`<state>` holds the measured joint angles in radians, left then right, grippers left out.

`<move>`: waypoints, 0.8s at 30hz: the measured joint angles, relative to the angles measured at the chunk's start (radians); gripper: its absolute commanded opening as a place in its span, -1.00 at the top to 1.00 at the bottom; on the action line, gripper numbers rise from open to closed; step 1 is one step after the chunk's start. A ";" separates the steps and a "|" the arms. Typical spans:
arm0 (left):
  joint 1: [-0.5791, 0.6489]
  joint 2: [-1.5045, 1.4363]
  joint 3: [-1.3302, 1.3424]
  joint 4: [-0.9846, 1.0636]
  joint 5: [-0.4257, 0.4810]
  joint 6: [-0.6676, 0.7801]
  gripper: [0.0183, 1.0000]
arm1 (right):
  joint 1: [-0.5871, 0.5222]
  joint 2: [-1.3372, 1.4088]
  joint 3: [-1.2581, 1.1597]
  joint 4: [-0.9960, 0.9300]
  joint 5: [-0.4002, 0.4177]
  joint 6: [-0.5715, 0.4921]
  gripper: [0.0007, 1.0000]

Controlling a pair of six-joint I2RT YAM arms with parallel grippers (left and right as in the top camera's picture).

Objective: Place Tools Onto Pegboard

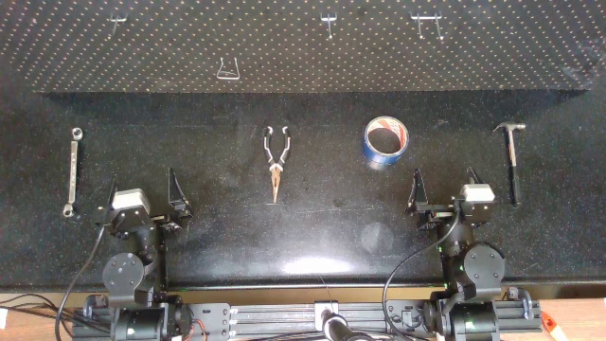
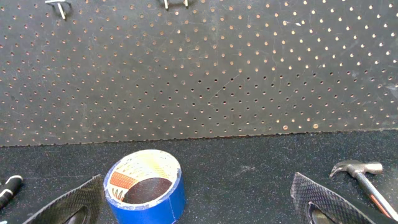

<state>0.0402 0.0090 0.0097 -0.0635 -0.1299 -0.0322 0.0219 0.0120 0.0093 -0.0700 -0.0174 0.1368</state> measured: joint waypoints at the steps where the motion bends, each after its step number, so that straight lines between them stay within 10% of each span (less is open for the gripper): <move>1: 0.000 0.000 0.000 0.000 0.000 0.000 -0.99 | 0.000 0.000 0.000 0.000 0.000 0.000 -0.95; 17: 0.000 0.014 0.000 0.008 0.000 0.000 -0.99 | 0.000 0.000 0.000 0.000 0.000 0.000 -0.95; 24: 0.000 0.663 0.443 -0.100 -0.054 0.000 -0.99 | 0.000 -0.001 -0.001 0.002 0.000 0.000 -0.95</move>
<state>0.0402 0.6720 0.4522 -0.1631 -0.1837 -0.0319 0.0219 0.0113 0.0082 -0.0681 -0.0177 0.1364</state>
